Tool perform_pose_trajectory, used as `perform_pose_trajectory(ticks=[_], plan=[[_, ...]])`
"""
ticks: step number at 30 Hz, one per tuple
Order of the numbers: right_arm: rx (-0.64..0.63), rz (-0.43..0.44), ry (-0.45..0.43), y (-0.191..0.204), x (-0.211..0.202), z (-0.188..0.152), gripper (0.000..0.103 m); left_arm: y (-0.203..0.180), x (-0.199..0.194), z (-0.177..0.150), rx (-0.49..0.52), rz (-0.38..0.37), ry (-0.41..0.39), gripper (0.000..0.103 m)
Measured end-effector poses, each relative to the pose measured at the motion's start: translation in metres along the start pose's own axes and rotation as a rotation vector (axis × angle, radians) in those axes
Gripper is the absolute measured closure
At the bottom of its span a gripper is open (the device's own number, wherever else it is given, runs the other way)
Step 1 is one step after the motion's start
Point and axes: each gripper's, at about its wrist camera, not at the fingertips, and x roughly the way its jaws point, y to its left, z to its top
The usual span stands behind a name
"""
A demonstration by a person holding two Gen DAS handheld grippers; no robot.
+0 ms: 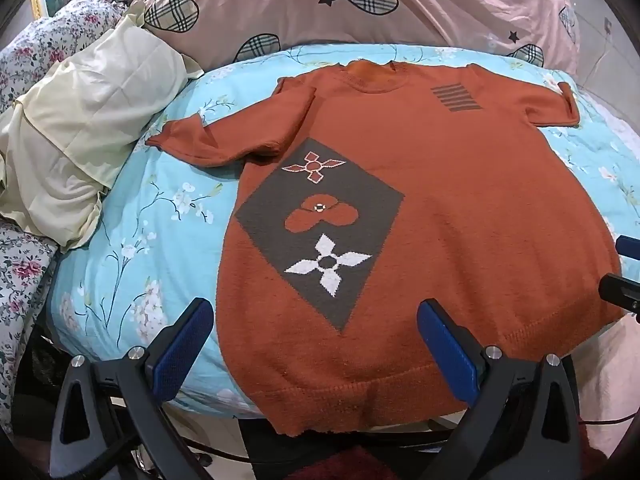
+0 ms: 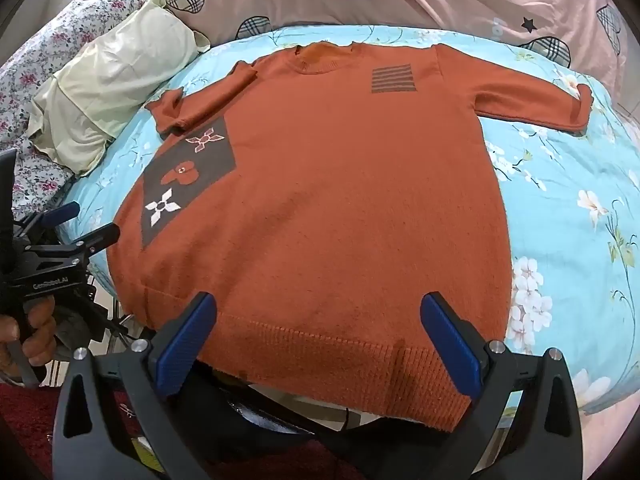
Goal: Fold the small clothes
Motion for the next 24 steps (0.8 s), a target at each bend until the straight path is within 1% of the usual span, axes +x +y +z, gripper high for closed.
perform_pose_trajectory(ticks=[2, 5, 12, 13, 18, 24], plan=[[0.001, -0.005, 0.0, 0.0, 0.0, 0.0, 0.001, 0.004, 0.0, 0.001, 0.001, -0.002, 0.001, 0.001], [0.005, 0.0, -0.005, -0.005, 0.0, 0.0, 0.001, -0.004, 0.001, 0.005, -0.005, 0.004, 0.004, 0.001], [0.002, -0.007, -0.001, -0.001, 0.0, 0.001, 0.001, -0.004, 0.0, 0.005, -0.003, -0.003, 0.011, 0.001], [0.003, -0.01, -0.001, 0.001, -0.001, 0.001, 0.001, -0.003, 0.003, 0.001, 0.004, -0.003, 0.003, 0.001], [0.007, -0.005, -0.008, 0.002, 0.001, 0.002, 0.001, -0.006, 0.005, 0.001, 0.009, 0.001, -0.002, 0.001], [0.015, -0.002, -0.013, -0.004, 0.002, 0.004, 0.001, -0.008, 0.008, 0.001, 0.018, 0.004, -0.003, 0.001]])
